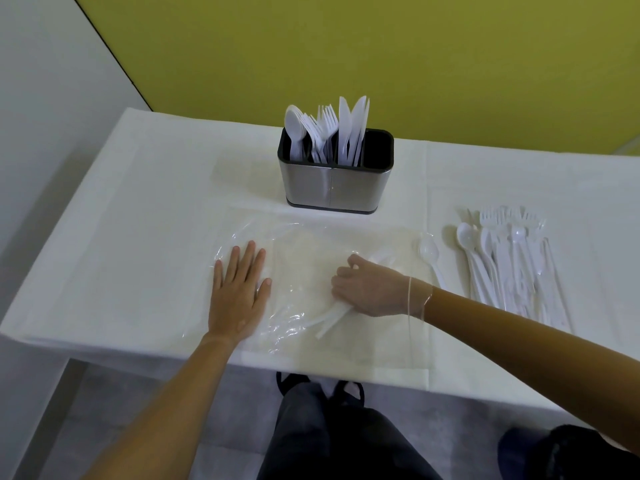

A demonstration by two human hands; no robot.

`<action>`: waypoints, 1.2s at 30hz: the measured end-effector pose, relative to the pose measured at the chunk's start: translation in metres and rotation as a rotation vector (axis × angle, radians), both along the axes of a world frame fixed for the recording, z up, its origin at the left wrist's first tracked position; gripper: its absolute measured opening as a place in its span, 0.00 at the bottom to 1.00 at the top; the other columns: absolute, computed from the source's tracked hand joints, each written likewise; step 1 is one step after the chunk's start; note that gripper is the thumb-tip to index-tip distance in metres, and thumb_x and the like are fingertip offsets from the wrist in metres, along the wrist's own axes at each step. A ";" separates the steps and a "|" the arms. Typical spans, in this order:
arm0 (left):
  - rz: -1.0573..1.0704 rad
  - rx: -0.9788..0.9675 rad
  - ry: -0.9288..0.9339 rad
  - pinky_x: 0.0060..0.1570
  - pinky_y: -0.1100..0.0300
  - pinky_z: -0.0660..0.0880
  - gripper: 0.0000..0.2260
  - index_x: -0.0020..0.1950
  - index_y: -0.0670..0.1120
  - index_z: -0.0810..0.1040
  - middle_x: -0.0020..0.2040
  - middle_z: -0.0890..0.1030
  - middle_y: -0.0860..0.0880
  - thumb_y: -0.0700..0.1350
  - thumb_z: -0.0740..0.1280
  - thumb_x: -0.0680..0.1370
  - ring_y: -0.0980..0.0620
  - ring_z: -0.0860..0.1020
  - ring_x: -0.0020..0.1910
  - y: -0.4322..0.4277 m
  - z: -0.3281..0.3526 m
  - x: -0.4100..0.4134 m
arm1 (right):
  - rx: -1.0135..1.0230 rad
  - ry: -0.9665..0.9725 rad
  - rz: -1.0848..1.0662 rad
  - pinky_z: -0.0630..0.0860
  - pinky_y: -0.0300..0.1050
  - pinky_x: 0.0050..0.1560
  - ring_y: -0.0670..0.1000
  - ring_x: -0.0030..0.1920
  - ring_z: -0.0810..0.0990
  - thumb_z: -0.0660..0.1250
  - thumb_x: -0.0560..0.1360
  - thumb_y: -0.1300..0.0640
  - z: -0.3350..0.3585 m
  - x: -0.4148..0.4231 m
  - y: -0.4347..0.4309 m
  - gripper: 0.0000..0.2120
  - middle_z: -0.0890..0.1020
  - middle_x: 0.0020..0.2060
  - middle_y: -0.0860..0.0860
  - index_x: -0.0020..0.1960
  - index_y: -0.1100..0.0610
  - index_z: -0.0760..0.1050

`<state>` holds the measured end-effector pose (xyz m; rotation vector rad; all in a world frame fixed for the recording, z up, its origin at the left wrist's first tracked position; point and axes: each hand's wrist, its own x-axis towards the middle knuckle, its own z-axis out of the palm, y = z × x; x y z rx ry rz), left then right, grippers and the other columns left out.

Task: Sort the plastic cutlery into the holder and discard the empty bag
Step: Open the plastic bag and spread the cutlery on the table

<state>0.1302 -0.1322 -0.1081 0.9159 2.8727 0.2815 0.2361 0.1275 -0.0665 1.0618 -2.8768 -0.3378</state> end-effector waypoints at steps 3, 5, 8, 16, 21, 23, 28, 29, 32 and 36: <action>0.003 -0.011 -0.001 0.75 0.47 0.43 0.27 0.78 0.51 0.54 0.79 0.49 0.54 0.56 0.43 0.79 0.50 0.47 0.78 0.000 0.000 0.000 | 0.049 0.002 0.006 0.65 0.49 0.49 0.53 0.38 0.73 0.49 0.75 0.63 0.001 0.013 0.010 0.10 0.74 0.36 0.50 0.43 0.55 0.68; 0.005 -0.015 0.000 0.75 0.48 0.43 0.27 0.78 0.51 0.54 0.79 0.49 0.54 0.57 0.42 0.79 0.50 0.47 0.78 0.000 0.000 -0.001 | 0.125 -0.037 -0.022 0.64 0.49 0.51 0.52 0.39 0.74 0.48 0.74 0.64 0.004 0.021 0.019 0.13 0.74 0.36 0.50 0.43 0.55 0.71; -0.004 -0.025 0.004 0.75 0.48 0.43 0.28 0.78 0.51 0.53 0.79 0.49 0.54 0.57 0.42 0.79 0.50 0.47 0.78 -0.001 0.000 -0.001 | 0.175 0.006 -0.061 0.65 0.49 0.56 0.52 0.39 0.74 0.46 0.74 0.65 0.011 0.035 0.036 0.16 0.74 0.36 0.50 0.42 0.55 0.72; -0.003 -0.035 0.003 0.74 0.44 0.48 0.28 0.78 0.50 0.56 0.79 0.53 0.51 0.57 0.43 0.79 0.46 0.52 0.77 -0.001 -0.001 -0.002 | 0.294 -0.040 -0.103 0.64 0.53 0.64 0.52 0.47 0.78 0.68 0.61 0.64 0.035 0.087 0.087 0.14 0.80 0.43 0.50 0.45 0.54 0.77; -0.012 -0.059 0.007 0.74 0.43 0.48 0.28 0.78 0.49 0.56 0.79 0.54 0.50 0.57 0.42 0.79 0.45 0.52 0.77 0.001 -0.001 -0.002 | 0.389 0.007 -0.114 0.59 0.59 0.69 0.53 0.48 0.79 0.66 0.61 0.69 0.052 0.100 0.121 0.14 0.78 0.41 0.51 0.41 0.54 0.76; -0.012 -0.059 0.000 0.74 0.42 0.48 0.29 0.78 0.49 0.56 0.79 0.53 0.50 0.57 0.42 0.78 0.45 0.52 0.77 0.001 0.000 -0.002 | 0.424 0.015 -0.126 0.58 0.59 0.70 0.54 0.50 0.80 0.67 0.60 0.69 0.055 0.100 0.131 0.13 0.79 0.41 0.51 0.40 0.54 0.77; -0.012 -0.065 -0.013 0.74 0.43 0.46 0.30 0.78 0.48 0.54 0.79 0.51 0.50 0.58 0.39 0.78 0.46 0.50 0.78 0.001 0.001 -0.001 | 0.381 -0.005 -0.198 0.64 0.58 0.69 0.57 0.56 0.81 0.76 0.56 0.64 0.054 0.100 0.136 0.15 0.82 0.43 0.51 0.41 0.55 0.80; -0.014 -0.070 -0.016 0.74 0.43 0.45 0.30 0.78 0.49 0.53 0.79 0.49 0.50 0.58 0.39 0.78 0.46 0.49 0.78 0.001 0.001 -0.001 | 0.361 -0.042 -0.215 0.66 0.57 0.67 0.58 0.58 0.80 0.78 0.56 0.63 0.054 0.101 0.135 0.16 0.82 0.45 0.51 0.42 0.55 0.81; -0.018 -0.068 -0.020 0.74 0.43 0.45 0.31 0.78 0.48 0.53 0.79 0.48 0.51 0.59 0.38 0.77 0.46 0.48 0.78 0.001 0.000 -0.002 | 0.274 -0.118 -0.268 0.69 0.58 0.65 0.60 0.62 0.77 0.79 0.54 0.63 0.060 0.103 0.128 0.21 0.83 0.51 0.52 0.46 0.55 0.82; 0.000 -0.049 0.004 0.73 0.40 0.42 0.32 0.77 0.46 0.58 0.79 0.53 0.48 0.57 0.40 0.76 0.44 0.49 0.78 0.006 0.007 0.002 | 0.024 -0.148 -0.455 0.76 0.54 0.60 0.58 0.61 0.78 0.71 0.60 0.71 0.069 0.106 0.102 0.22 0.82 0.54 0.54 0.53 0.59 0.82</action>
